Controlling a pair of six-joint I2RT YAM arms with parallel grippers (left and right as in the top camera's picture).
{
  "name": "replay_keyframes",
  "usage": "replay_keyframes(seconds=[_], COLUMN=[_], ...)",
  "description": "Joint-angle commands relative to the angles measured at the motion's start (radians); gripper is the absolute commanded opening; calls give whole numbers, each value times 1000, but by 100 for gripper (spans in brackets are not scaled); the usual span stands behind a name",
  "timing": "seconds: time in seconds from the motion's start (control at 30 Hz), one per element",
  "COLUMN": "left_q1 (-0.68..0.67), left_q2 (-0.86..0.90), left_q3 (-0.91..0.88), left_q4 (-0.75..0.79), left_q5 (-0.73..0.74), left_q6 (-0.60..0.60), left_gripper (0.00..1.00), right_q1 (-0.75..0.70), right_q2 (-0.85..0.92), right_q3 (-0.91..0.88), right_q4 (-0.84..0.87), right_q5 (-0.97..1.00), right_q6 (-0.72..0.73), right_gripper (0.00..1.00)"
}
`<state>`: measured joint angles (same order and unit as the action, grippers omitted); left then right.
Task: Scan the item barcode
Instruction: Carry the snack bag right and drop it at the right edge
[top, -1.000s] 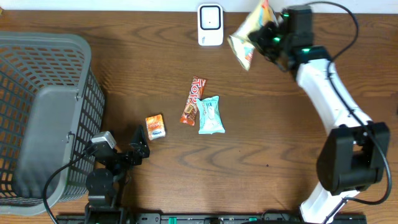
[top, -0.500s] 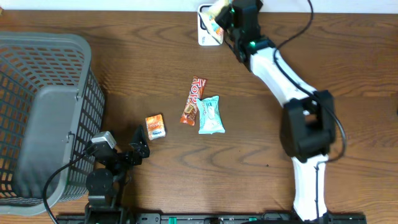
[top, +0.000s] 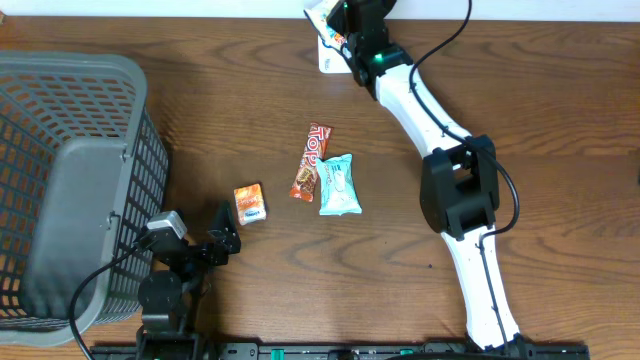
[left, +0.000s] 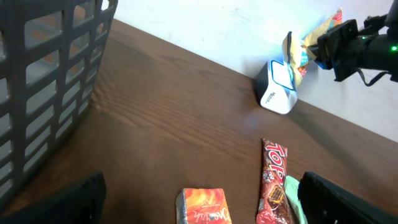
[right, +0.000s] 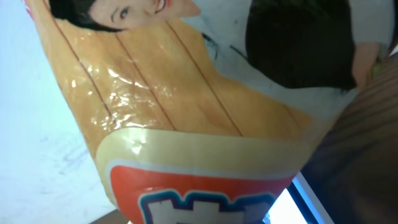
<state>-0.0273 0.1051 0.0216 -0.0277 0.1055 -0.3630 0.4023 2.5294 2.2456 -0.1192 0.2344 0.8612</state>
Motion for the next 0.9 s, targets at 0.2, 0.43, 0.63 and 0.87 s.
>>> replay_keyframes(seconds=[0.2,0.43,0.63,0.87], left_q1=[5,5,5,5], left_q2=[0,0,0,0], left_q3=[-18,-18,-18,-18], left_q4=[-32,-32,-32,-32], left_q5=[9,9,9,9], left_q6=[-9,-9,-9,-9], left_gripper=[98,98,98,98], right_q1=[18,-2,-75,-266], right_q2=[1,0,0,0], right_q3=[84,369,633,806], right_q4=[-91,-564,-977,-1365], right_q5=[89,268,405,402], right_q6=[-105,-258,-272,-173], right_gripper=[2,1,1,1])
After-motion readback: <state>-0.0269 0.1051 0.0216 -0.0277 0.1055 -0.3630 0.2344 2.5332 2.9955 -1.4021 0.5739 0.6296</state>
